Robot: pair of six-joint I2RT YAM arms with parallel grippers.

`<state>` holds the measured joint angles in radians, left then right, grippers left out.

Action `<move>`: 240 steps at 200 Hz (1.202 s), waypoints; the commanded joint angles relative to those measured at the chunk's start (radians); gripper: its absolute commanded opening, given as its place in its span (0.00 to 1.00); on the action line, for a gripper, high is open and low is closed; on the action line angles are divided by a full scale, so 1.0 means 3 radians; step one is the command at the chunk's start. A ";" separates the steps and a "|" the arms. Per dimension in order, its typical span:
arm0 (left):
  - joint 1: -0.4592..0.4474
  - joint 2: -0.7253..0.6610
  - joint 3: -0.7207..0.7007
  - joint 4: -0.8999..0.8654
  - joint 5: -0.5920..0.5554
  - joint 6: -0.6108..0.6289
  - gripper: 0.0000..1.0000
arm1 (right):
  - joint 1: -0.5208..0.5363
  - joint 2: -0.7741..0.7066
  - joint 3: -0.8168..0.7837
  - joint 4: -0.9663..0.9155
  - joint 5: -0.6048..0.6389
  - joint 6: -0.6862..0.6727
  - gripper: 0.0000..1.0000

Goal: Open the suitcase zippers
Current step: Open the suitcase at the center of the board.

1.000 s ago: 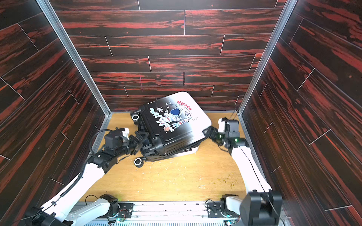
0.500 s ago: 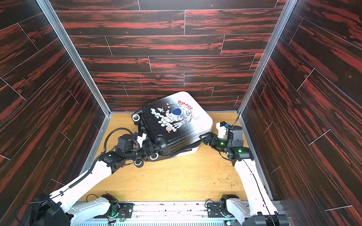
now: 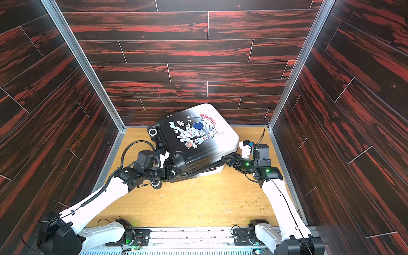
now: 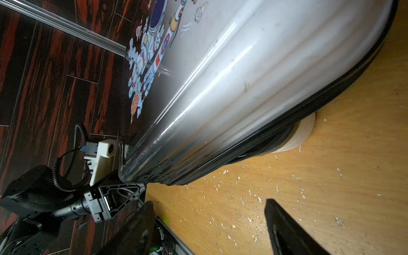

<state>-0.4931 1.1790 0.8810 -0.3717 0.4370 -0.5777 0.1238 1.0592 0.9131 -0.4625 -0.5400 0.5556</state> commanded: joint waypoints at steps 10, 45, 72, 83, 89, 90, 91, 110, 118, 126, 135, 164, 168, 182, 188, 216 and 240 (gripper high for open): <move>-0.0013 -0.0140 0.0445 0.0270 0.0056 -0.0116 0.29 | 0.0040 -0.0119 0.0001 -0.0067 0.0105 -0.0102 0.80; 0.0009 -0.0245 0.0898 0.0355 -0.0256 -0.0247 0.26 | 0.0153 -0.0304 0.0014 -0.0135 0.0430 -0.0147 0.79; 0.0119 -0.0053 0.1377 0.0169 -0.0619 -0.0274 0.26 | 0.0378 -0.0475 -0.0018 0.0016 0.0713 -0.0189 0.80; 0.0234 0.0026 0.1472 0.0197 -0.0782 -0.0375 0.25 | 0.0571 -0.0508 -0.0032 0.0086 0.0948 -0.0273 0.79; 0.0315 0.0067 0.1497 0.0250 -0.0828 -0.0459 0.25 | 0.0675 -0.0511 -0.0048 0.0124 0.1092 -0.0320 0.77; 0.0335 0.0073 0.1502 0.0261 -0.0833 -0.0473 0.25 | 0.0691 -0.0512 -0.0050 0.0135 0.1119 -0.0327 0.77; 0.0348 0.0079 0.1507 0.0272 -0.0838 -0.0486 0.25 | 0.0712 -0.0513 -0.0059 0.0145 0.1155 -0.0333 0.77; 0.0576 0.0266 0.1692 0.0388 -0.0976 -0.0648 0.25 | 0.0951 -0.0523 -0.0254 0.0464 0.1568 -0.0415 0.76; 0.0647 0.0381 0.1824 0.0372 -0.1053 -0.0651 0.25 | 0.0972 -0.0472 -0.0308 0.0567 0.1680 -0.0417 0.76; 0.0716 0.0521 0.1962 0.0377 -0.1112 -0.0659 0.26 | 0.0973 -0.0376 -0.0323 0.0650 0.1726 -0.0416 0.76; 0.0792 0.0684 0.2095 0.0402 -0.1161 -0.0651 0.26 | 0.0973 -0.0246 -0.0316 0.0725 0.1743 -0.0419 0.75; 0.1116 0.1223 0.2482 0.0539 -0.1245 -0.0814 0.32 | 0.0973 0.0101 -0.0210 0.0898 0.1727 -0.0376 0.75; 0.1161 0.1295 0.2547 0.0543 -0.1269 -0.0815 0.34 | 0.0974 0.0132 -0.0188 0.0900 0.1743 -0.0368 0.75; 0.1305 0.1552 0.2840 0.0449 -0.1362 -0.0843 0.45 | 0.0974 0.0247 -0.0111 0.0915 0.1758 -0.0363 0.75; 0.1365 0.1649 0.2947 0.0442 -0.1358 -0.0881 0.51 | 0.0973 0.0286 -0.0080 0.0913 0.1779 -0.0364 0.75; 0.1519 0.2075 0.3456 0.0414 -0.1372 -0.0910 0.85 | 0.0973 0.0498 0.0057 0.0936 0.1977 -0.0394 0.76; 0.1633 0.2422 0.3873 0.0344 -0.1431 -0.0970 1.00 | 0.0970 0.0810 0.0271 0.0953 0.2312 -0.0469 0.77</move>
<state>-0.0231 1.7611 1.9911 -0.1802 0.1677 -0.8253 0.4103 1.2259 0.9264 -0.2016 0.0406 0.4465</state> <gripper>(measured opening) 0.975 0.765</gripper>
